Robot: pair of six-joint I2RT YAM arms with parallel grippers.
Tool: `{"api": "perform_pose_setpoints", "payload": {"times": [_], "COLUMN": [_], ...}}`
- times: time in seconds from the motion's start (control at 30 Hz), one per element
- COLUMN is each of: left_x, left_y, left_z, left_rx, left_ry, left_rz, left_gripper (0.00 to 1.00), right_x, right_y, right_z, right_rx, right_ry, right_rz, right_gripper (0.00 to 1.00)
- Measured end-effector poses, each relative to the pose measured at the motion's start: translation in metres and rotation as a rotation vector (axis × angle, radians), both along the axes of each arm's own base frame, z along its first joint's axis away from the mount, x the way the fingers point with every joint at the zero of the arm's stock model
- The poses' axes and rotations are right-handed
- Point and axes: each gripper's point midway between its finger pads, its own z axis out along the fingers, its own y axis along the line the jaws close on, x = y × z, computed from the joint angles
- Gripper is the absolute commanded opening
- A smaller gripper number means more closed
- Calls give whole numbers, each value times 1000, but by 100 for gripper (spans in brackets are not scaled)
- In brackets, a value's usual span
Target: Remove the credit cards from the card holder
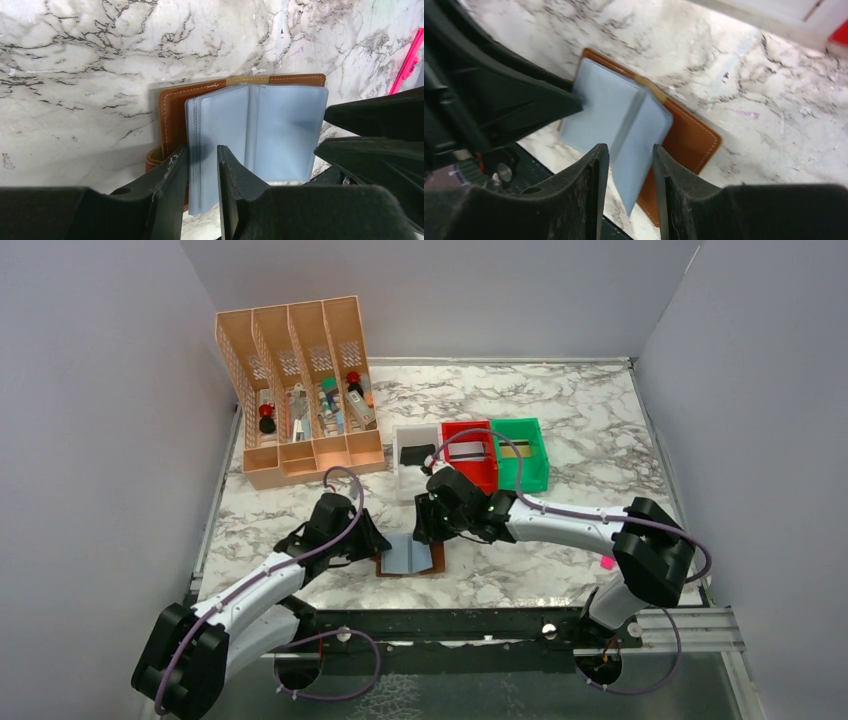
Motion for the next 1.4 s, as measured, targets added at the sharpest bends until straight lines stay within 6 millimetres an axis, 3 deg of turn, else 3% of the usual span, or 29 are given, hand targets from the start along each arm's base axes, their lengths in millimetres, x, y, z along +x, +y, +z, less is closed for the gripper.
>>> {"api": "perform_pose_setpoints", "payload": {"times": [0.13,0.3,0.67,1.1,1.4], "left_x": [0,0,-1,2,2], "left_y": [0,0,6,32,42], "left_z": [2,5,6,5,9], "left_rx": [-11,-22,-7,68,75], "left_ry": [-10,-16,-18,-27,-40], "left_rz": [5,13,51,198,262], "left_gripper": [31,31,37,38,38], "right_x": [0,-16,-35,-30,-20], "right_y": [15,32,46,71,63], "right_z": [21,26,-22,-23,-43], "right_rx": [56,93,29,-45,-177], "right_ry": [-26,-16,58,-32,-82], "right_rz": [41,108,140,129,74], "right_gripper": [47,48,61,62,62]}}
